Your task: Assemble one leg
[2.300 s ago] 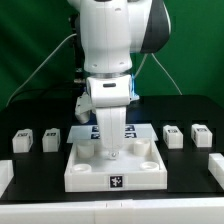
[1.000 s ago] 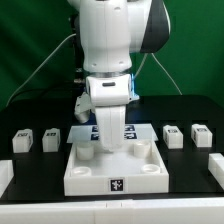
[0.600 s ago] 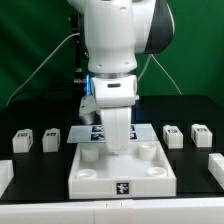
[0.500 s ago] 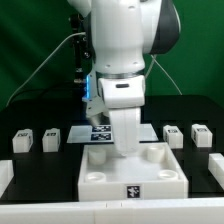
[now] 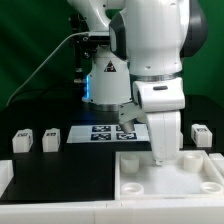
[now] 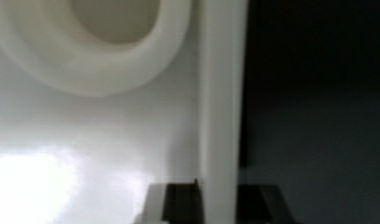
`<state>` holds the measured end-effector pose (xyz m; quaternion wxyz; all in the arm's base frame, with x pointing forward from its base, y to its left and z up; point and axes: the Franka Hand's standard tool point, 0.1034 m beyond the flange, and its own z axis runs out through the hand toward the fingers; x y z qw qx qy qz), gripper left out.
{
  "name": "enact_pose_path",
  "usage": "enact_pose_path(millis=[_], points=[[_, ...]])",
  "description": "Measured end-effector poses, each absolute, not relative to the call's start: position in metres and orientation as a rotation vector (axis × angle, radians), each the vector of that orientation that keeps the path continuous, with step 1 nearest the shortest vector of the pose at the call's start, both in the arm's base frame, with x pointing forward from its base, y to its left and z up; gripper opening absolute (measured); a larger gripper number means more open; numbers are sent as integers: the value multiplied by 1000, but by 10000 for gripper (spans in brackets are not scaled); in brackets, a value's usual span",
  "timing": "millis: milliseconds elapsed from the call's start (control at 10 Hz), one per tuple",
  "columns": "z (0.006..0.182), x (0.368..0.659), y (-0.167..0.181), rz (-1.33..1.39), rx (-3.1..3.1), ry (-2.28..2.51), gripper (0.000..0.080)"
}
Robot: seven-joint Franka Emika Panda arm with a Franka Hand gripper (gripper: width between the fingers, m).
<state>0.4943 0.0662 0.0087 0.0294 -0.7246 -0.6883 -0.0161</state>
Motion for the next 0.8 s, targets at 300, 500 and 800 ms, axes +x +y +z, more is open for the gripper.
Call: enact_pose_path(millis=[300,500,800], points=[[7,496,71,-37,-2225,-2132,63],[6,496,71,1,-2220,-2126,64],[6,496,71,-1,-2220,-2127,164]])
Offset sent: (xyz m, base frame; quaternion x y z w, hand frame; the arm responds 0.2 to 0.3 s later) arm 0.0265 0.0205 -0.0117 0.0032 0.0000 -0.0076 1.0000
